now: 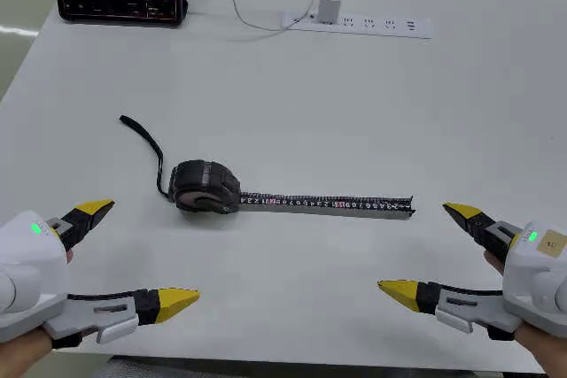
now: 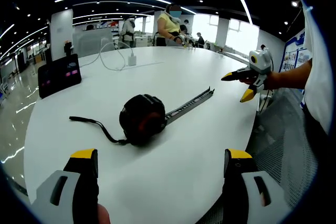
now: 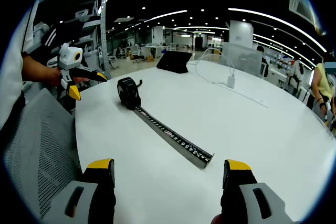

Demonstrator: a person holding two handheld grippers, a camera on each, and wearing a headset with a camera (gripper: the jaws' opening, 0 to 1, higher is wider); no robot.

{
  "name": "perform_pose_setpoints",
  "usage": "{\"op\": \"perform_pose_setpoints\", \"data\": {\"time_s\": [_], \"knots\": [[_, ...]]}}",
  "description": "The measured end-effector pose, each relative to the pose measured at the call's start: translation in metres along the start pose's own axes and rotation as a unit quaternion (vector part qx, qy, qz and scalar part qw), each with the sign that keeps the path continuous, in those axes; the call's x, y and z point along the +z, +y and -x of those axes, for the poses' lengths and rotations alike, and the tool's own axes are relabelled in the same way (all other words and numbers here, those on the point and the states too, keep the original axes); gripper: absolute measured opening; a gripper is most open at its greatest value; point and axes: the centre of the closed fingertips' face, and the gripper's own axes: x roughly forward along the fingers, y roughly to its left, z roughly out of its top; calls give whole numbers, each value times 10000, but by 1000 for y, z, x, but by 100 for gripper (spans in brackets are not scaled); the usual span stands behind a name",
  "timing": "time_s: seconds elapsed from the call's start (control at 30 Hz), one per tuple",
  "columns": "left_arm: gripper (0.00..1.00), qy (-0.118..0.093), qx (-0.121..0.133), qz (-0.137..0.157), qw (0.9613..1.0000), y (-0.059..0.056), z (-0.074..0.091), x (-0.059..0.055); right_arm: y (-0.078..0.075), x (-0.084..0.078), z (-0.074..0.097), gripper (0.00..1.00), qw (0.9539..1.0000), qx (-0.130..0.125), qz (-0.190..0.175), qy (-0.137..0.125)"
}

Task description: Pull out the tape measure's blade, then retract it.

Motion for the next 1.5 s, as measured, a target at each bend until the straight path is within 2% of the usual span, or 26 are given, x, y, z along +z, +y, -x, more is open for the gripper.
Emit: {"op": "perform_pose_setpoints", "data": {"time_s": [0.5,0.77,0.9,1.1,1.5], "knots": [[98,-42,171,166,9997,2,-21,11,-15,3,-7,81,10000,24,78,1],[97,-135,235,309,9992,4,-34,19,-20,3,-12,80,9999,66,113,22],[96,-184,226,397,9988,2,-42,23,-24,4,-14,79,9999,79,145,40],[95,-172,198,458,9986,1,-50,23,-27,6,-16,79,9998,90,176,53],[93,-308,75,737,9968,-6,-67,26,-29,6,-20,78,9997,116,189,49]]}}
